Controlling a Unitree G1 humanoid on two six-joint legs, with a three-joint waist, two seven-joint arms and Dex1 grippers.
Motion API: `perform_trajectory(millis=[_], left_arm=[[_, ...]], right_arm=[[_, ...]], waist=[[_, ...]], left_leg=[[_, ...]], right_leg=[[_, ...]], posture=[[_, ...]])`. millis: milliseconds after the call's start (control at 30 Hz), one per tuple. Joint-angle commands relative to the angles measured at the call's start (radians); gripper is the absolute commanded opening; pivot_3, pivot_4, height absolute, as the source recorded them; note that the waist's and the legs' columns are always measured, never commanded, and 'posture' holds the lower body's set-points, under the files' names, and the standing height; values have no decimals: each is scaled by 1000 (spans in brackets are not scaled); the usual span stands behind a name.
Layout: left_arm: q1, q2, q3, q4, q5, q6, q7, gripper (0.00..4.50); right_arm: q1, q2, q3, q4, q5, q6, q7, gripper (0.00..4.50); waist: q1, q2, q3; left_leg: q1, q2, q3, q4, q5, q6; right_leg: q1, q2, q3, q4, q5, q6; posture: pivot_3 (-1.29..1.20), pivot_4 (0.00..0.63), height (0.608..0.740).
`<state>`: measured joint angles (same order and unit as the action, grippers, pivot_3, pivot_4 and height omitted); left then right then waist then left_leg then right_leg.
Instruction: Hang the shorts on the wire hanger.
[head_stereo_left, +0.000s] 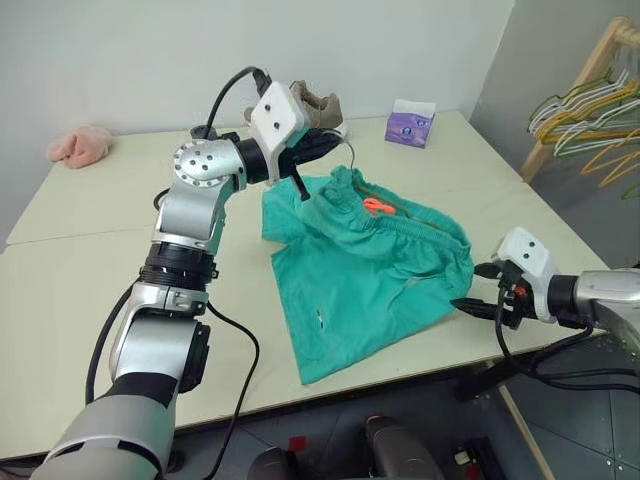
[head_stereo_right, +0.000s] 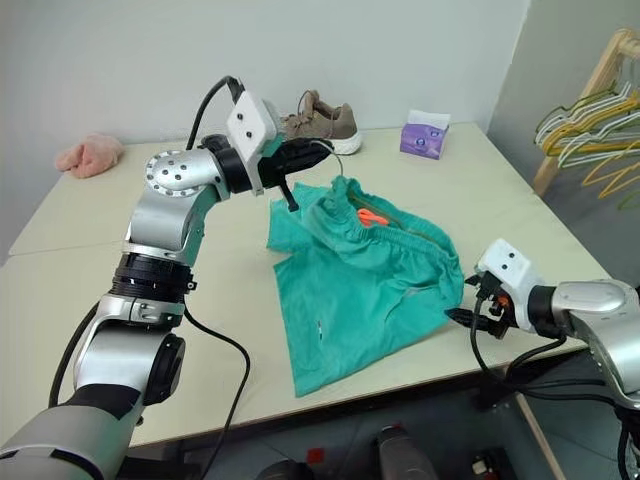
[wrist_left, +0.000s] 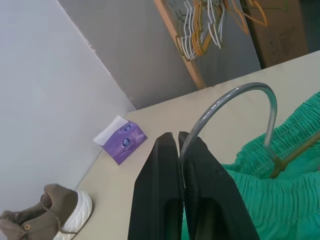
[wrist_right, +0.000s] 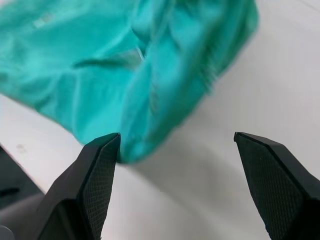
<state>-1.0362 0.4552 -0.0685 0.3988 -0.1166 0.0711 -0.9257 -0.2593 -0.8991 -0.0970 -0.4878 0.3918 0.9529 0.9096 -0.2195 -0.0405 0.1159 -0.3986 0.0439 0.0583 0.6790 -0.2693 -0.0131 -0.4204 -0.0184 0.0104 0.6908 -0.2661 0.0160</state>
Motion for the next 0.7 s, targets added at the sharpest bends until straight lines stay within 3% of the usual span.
perform_trajectory(millis=[33, 233, 267, 333, 633, 700], left_arm=[[-51, 12, 23, -42, -19, -9, -1, 0], [-56, 43, 4, -27, 18, -64, -13, 0], [-54, 48, 3, -24, 22, -72, -14, 0], [-50, 57, 0, -22, 27, -85, -18, 0], [-38, 86, -15, -8, 64, -156, -30, 0], [-34, 93, -21, -3, 76, -174, -31, 0]], right_arm=[[-78, 29, 24, 3, -10, -9, -67, 3875], [-128, -3, 57, 37, -5, -16, -51, 3875], [-129, -10, 52, 40, -1, -12, -49, 3709], [-124, -26, 44, 48, 10, -17, -32, 3286], [-175, 2, 34, 92, 51, -19, -50, 58], [-176, -1, 32, 92, 53, -24, -45, 24]], waist=[[-6, 0, 0], [-7, 1, -1], [-6, 1, -1], [-4, 1, -1], [-4, 1, -1], [-4, 1, -1]], left_leg=[[0, 0, 0, 0, 0, 0], [0, 0, 0, 0, 0, 0], [0, 0, 0, 0, 0, 0], [0, -1, 1, 0, 0, 0], [0, 0, 1, 0, 0, 0], [0, -1, 1, 0, 0, 0]], right_leg=[[0, 0, 0, 0, 0, 0], [0, 0, 1, -1, 0, 0], [0, 0, 1, -1, 0, 0], [0, -1, 1, -1, 0, 0], [0, 0, 1, -1, 0, 0], [0, -1, 1, -1, 0, 0]], posture=[[-279, 58, 740], [-269, 56, 740], [-269, 58, 740], [-268, 58, 740], [-262, 58, 740], [-262, 57, 740]])
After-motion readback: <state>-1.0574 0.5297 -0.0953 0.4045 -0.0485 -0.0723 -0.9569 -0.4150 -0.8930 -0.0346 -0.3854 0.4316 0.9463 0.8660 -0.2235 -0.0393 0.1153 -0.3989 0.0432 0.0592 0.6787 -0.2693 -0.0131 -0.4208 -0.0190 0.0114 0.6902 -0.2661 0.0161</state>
